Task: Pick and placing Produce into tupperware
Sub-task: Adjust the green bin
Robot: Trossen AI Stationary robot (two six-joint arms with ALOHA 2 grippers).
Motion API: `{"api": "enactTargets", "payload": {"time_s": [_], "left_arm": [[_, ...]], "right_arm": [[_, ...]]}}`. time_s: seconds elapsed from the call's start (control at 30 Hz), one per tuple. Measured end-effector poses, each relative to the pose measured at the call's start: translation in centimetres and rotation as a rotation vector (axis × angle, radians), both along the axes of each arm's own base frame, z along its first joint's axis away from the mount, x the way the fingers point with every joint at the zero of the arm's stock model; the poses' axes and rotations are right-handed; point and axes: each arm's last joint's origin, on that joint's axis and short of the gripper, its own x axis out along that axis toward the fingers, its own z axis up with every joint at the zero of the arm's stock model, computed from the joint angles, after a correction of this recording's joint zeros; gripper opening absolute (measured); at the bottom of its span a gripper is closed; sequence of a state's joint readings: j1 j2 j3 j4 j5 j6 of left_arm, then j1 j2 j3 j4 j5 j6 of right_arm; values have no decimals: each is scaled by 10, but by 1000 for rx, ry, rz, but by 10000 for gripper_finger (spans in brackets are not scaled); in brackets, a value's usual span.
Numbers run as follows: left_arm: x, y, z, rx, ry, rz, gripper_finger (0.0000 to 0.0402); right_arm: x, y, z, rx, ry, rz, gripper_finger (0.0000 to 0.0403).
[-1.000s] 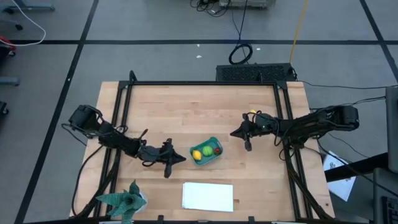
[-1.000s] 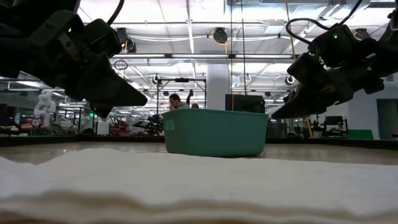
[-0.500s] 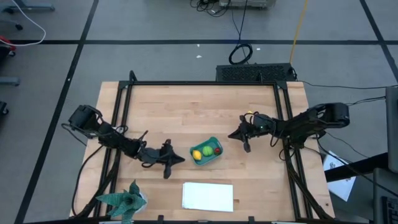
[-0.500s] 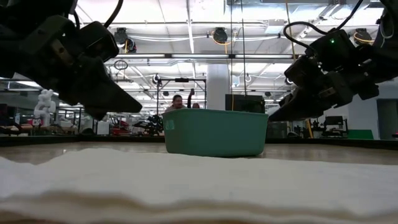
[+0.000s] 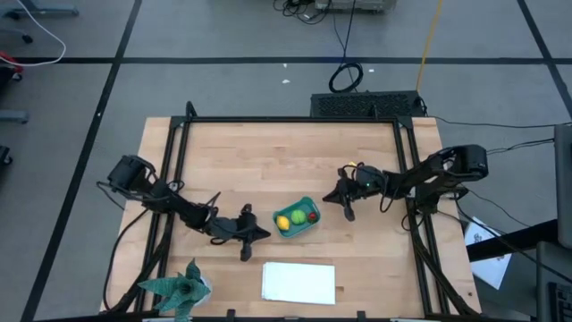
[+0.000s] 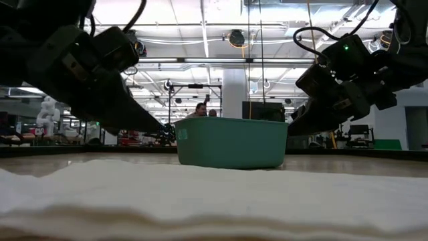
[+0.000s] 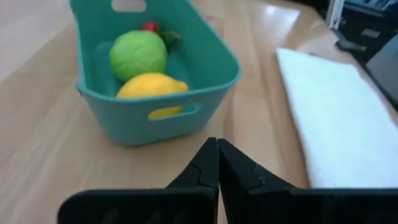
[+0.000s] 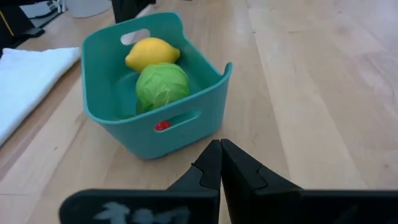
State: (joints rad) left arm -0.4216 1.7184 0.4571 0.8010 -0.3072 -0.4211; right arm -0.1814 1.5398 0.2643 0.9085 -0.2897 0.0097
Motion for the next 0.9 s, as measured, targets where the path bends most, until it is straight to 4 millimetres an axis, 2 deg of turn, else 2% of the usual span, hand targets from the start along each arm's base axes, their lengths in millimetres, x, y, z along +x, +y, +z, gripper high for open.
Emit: {"api": "enactTargets", "payload": {"time_s": [0.23, 0.5, 0.9], "left_arm": [[7, 0, -3, -3, 19, -4, 0], [8, 1, -3, -8, 18, 0, 1], [9, 4, -3, 6, 12, 35, 1]], "right_arm": [[0, 0, 1, 1, -6, -1, 0], [1, 7, 0, 6, 7, 14, 0], [3, 7, 2, -11, -15, -15, 0]]}}
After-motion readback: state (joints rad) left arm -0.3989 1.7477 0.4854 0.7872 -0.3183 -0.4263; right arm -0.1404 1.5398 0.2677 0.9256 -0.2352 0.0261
